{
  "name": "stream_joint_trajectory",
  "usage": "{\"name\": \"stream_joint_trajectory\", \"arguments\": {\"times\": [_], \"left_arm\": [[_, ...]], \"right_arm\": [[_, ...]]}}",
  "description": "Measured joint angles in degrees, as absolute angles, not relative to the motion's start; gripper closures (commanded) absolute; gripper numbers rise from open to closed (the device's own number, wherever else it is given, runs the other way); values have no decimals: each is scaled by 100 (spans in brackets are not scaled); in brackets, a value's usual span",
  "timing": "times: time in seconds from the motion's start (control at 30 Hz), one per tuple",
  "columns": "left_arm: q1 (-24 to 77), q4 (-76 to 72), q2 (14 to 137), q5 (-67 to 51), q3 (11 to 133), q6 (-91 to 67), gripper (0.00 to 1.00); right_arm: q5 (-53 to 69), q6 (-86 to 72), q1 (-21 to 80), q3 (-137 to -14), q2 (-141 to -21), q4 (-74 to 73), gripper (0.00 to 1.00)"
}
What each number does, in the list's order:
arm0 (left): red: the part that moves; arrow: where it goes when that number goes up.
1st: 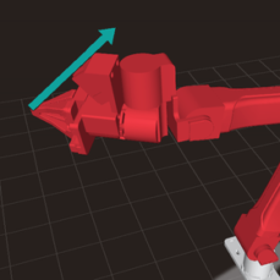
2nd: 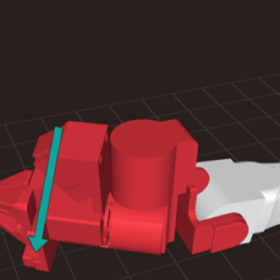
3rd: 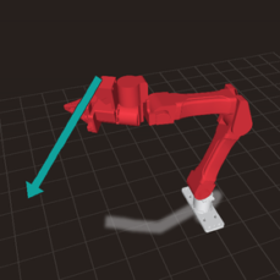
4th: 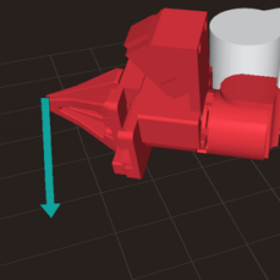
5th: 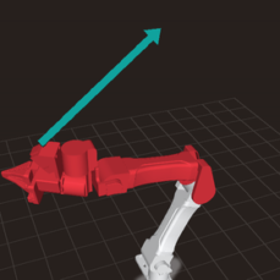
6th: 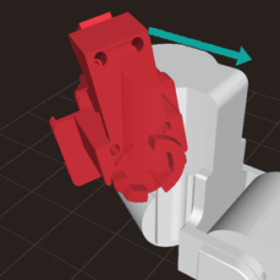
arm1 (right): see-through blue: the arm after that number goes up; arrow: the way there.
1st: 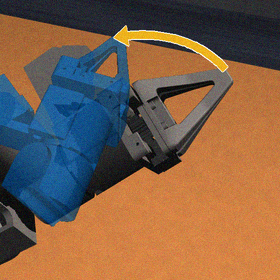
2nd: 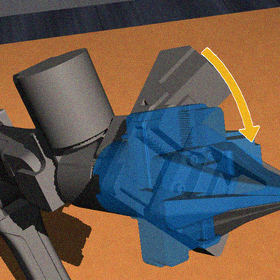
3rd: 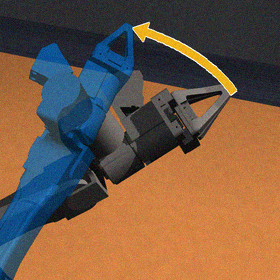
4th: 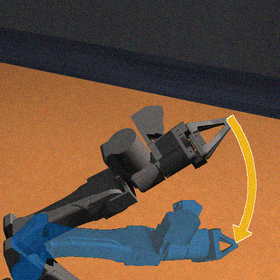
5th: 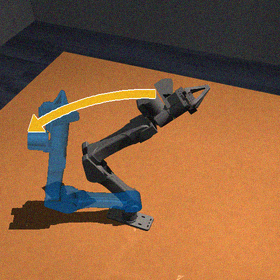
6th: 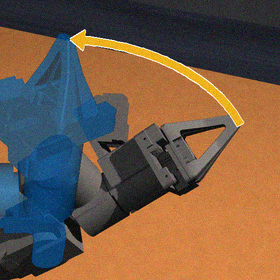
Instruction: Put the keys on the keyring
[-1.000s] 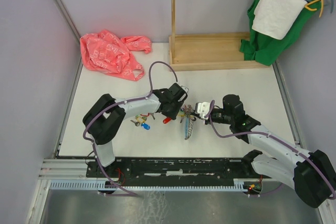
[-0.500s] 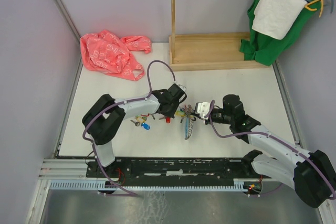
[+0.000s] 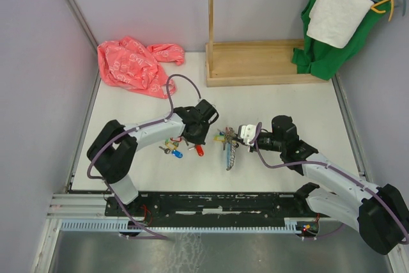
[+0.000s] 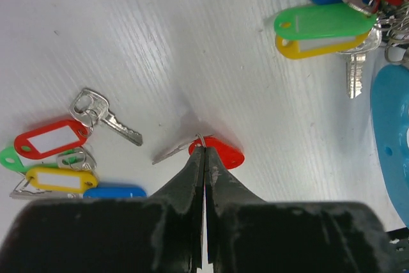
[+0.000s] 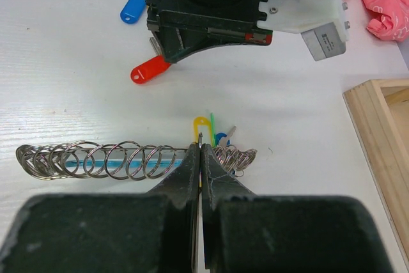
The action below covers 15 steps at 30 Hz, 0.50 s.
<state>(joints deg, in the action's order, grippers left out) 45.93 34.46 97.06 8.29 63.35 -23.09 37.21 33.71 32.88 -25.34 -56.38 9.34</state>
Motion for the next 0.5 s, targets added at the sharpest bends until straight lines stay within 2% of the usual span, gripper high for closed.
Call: {"name": "stream_joint_trajectory", "arguments": {"times": [0.27,0.5], "left_arm": [[4115,4025,9754,287,6495,-2488,94],[3562,4005,10357,12,6989,-2488,89]], "right_arm": [[3721,3371,3288,-2526,-5629,934,99],[3723,3371,3288,-2523,-5629,934,99]]}}
